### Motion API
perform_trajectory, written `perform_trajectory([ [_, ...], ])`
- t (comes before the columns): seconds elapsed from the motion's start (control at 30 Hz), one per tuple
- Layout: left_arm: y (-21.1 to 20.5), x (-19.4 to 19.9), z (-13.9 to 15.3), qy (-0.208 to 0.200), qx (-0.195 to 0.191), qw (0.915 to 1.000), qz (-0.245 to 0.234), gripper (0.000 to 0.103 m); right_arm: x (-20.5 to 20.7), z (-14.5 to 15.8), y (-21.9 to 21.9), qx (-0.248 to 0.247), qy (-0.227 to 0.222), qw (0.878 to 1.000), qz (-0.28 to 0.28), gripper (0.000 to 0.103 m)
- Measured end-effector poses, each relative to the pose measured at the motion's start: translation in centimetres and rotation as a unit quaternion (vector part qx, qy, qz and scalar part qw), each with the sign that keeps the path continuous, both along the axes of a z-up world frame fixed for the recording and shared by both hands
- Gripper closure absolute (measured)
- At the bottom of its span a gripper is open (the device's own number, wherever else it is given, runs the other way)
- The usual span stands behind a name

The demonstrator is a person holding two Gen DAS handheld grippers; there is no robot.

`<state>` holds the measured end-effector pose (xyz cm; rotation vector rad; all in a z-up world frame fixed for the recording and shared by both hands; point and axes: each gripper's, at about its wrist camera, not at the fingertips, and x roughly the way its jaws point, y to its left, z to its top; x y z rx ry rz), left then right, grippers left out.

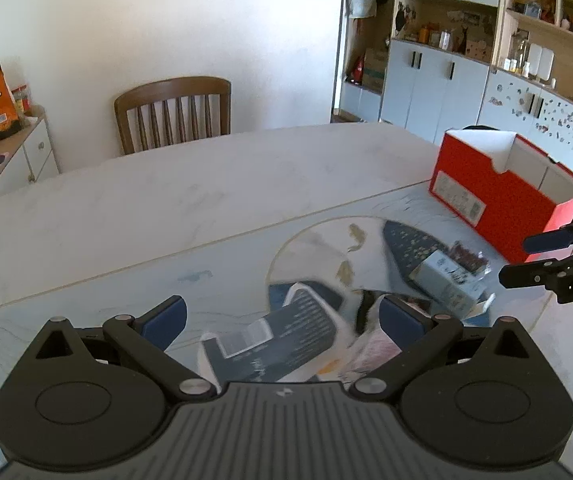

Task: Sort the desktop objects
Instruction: 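Grasp the white-and-grey bag with the left gripper while the right gripper grasps the white tea box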

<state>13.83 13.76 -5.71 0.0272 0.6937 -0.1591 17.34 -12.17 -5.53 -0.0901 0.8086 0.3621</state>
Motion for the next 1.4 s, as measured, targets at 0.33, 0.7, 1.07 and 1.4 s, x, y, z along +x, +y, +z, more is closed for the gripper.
perform_trajectory([
  [0.33, 1.2, 1.5, -2.6, 0.027, 0.008, 0.9996, 0.002, 0.000, 2.0, -2.2, 1.3, -0.014, 0.029, 0.999, 0.004, 0.035],
  [0.7, 2.7, 2.3, -4.7, 0.065, -0.025, 0.9974, 0.016, 0.001, 3.7, -3.8, 2.0, -0.015, 0.062, 0.998, -0.001, 0.046],
  [1.07, 2.6, 1.9, -5.9, 0.084, -0.042, 0.9950, 0.035, 0.015, 4.1, -5.3, 2.9, -0.029, 0.083, 0.996, 0.006, 0.061],
  [1.4, 2.6, 1.6, -5.8, 0.092, -0.067, 0.9928, 0.037, 0.039, 4.4, -5.1, 3.2, -0.030, 0.082, 0.996, 0.011, 0.074],
])
